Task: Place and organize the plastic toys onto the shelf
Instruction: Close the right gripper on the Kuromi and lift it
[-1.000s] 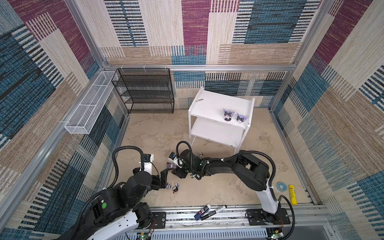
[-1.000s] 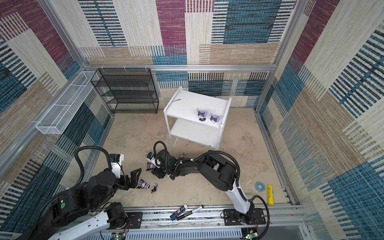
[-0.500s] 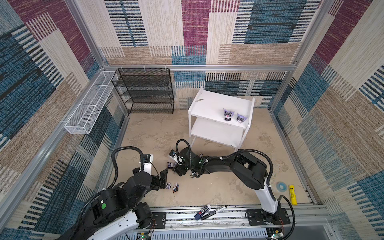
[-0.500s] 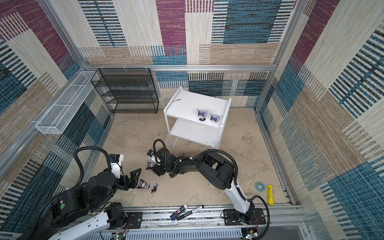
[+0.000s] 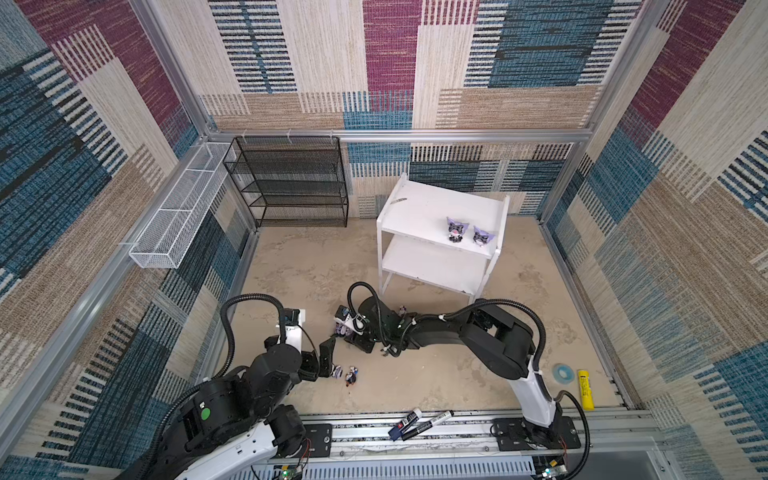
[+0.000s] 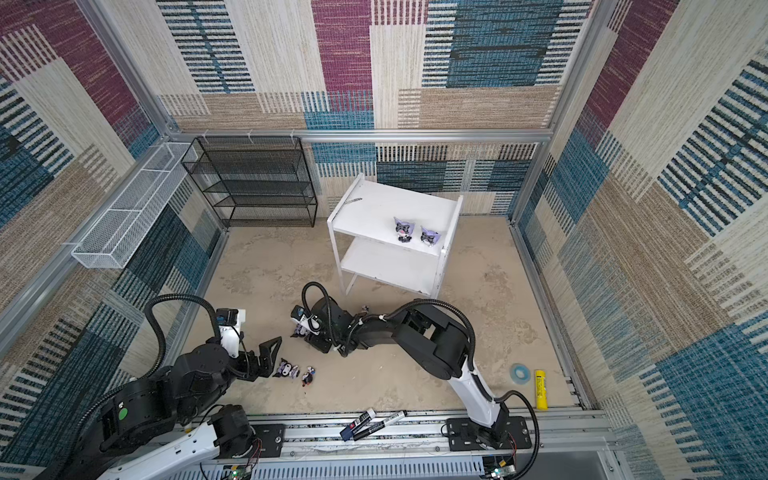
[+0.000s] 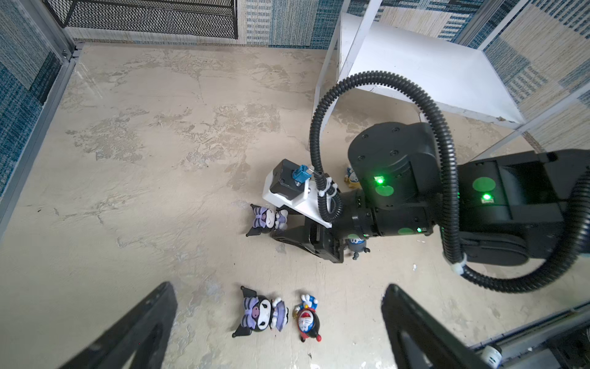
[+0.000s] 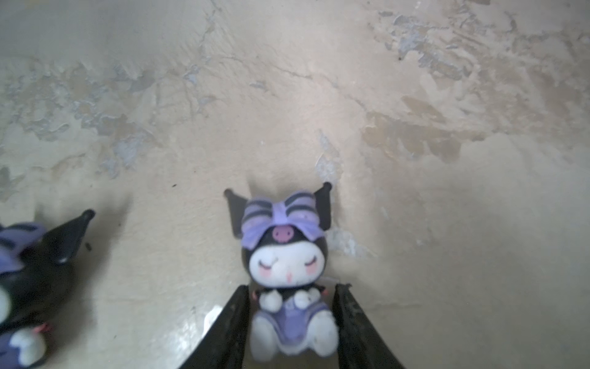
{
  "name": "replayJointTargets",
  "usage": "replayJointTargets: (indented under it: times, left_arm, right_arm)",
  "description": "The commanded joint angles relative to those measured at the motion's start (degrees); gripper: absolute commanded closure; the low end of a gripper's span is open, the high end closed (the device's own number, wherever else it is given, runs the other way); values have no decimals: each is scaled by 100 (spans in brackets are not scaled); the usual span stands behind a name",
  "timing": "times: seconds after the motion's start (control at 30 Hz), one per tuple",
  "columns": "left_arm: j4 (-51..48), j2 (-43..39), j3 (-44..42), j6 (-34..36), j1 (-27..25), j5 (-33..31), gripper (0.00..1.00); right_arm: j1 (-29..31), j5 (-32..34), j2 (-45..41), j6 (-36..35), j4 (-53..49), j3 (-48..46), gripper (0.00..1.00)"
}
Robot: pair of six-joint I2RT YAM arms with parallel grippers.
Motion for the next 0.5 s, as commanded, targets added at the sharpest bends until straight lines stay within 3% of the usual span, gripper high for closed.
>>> replayJointTargets:
  times: [0.0,0.3,0.47]
  left_arm:
    - [180,28,-16,80,2,-47,1]
    - [380,290,-139,49,1,157,1]
    - [409,414,-135,-110,1,179,1]
  right_arm:
    - [82,118,-257,270,371,-315,60]
    - [369,680,-1261,808,1466,-1408,69]
    - [520,1482,-1724,990,1766,-1744,71]
